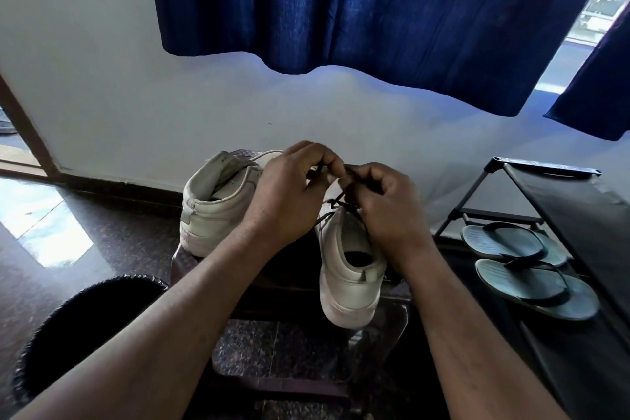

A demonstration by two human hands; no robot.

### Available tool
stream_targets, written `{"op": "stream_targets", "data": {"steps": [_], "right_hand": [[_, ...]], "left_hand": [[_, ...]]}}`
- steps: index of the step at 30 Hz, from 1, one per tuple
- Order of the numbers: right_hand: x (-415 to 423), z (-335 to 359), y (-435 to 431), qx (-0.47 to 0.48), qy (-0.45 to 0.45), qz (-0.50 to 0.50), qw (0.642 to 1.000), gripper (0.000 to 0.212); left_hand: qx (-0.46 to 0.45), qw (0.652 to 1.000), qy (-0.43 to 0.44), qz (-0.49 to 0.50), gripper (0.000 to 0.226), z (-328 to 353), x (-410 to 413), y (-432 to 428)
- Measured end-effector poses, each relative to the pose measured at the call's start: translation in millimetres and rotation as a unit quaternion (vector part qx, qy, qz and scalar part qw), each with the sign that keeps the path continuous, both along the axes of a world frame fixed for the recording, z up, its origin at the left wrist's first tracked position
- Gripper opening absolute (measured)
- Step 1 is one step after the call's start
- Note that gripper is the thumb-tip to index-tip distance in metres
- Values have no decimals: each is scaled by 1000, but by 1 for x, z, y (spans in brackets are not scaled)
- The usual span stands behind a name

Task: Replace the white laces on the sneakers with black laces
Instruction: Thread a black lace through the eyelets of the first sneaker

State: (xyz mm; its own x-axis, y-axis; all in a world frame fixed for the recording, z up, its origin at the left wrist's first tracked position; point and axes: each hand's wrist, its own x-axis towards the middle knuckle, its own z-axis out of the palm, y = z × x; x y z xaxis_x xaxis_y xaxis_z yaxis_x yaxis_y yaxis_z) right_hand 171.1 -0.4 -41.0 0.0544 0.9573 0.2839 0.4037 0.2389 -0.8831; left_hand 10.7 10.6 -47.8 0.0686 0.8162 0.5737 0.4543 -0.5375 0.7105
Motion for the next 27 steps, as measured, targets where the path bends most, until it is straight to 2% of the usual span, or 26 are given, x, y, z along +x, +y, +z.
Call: {"op": "stream_targets", "data": {"steps": [4, 8, 11, 15, 19, 21, 23, 25, 26, 27], "right_hand": [[13, 4, -3, -18, 132, -29, 991, 10], [24, 14, -7, -10, 273, -43, 961, 15], [31, 20, -10, 9, 331, -51, 942, 13], [40, 23, -10, 55, 412, -114, 902, 13], [47, 17, -5, 60, 428, -184, 883, 10], [50, 10, 0, 39, 397, -226, 889, 13], [52, 3, 5, 10, 295, -257, 920, 15], [51, -5, 4, -17, 66, -293, 954, 31], [50, -6, 1, -7, -49, -299, 953, 44], [48, -7, -1, 21, -118, -286, 951, 54]], "left_hand": [[-60, 996, 70, 14, 32, -15, -1, 8], [-110, 988, 103, 28, 19, -23, 6, 10], [-139, 985, 97, 19, 15, -22, 9, 9], [-195, 979, 66, -4, 14, -20, 11, 8], [-231, 973, 14, -16, 17, -24, 14, 11], [-248, 968, -26, -37, 20, -25, 14, 13], [-276, 956, -70, -68, 24, -25, 13, 13], [-295, 946, -103, -88, 25, -24, 13, 13], [-299, 943, -111, -94, 25, -23, 13, 13], [-297, 943, -115, -100, 26, -21, 14, 13]]}}
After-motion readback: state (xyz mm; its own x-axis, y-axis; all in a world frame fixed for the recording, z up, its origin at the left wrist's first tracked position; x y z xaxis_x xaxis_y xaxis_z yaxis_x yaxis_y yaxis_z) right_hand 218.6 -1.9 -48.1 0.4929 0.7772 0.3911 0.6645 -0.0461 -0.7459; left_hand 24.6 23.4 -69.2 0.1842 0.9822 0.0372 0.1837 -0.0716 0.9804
